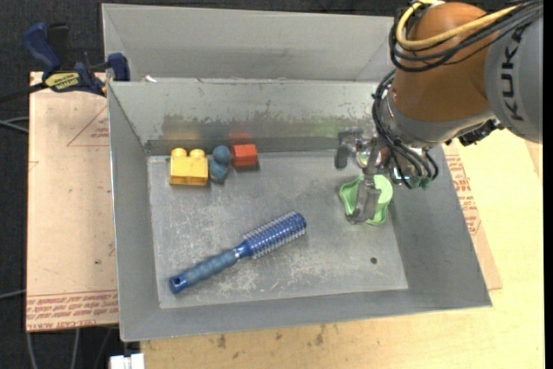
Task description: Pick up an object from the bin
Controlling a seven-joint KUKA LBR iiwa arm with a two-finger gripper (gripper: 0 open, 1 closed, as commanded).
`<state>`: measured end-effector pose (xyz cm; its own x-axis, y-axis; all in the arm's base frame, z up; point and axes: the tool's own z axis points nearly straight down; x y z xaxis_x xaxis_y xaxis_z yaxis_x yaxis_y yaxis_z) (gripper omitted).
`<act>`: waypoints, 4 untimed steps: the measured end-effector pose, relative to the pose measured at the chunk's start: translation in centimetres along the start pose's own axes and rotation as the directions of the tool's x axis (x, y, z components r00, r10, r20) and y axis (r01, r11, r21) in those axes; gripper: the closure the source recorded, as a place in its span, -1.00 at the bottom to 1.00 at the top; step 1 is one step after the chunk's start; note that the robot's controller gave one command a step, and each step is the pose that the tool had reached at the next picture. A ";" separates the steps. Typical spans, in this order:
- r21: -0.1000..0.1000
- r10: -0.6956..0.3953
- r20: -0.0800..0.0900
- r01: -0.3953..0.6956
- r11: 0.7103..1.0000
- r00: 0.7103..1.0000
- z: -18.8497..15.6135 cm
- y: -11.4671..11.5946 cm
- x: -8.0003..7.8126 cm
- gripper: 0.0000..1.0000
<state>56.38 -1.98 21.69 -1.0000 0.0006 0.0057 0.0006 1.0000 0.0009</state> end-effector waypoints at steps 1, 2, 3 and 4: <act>-0.002 -0.267 0.003 0.267 0.964 0.964 6.9 7.1 -1.9 -1.00; 0.001 -0.479 0.002 0.479 0.878 0.878 14.9 6.3 0.6 -1.00; 0.002 -0.479 0.004 0.479 0.878 0.878 14.8 6.3 0.5 1.00; 0.002 -0.479 0.004 0.479 0.878 0.878 14.7 6.3 0.5 -1.00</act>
Offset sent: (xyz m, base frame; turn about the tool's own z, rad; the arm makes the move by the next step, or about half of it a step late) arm 0.0198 0.0676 -0.0661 -0.2682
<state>55.79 4.35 6.95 -0.8782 -0.4782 0.0001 -0.4782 0.8782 0.0020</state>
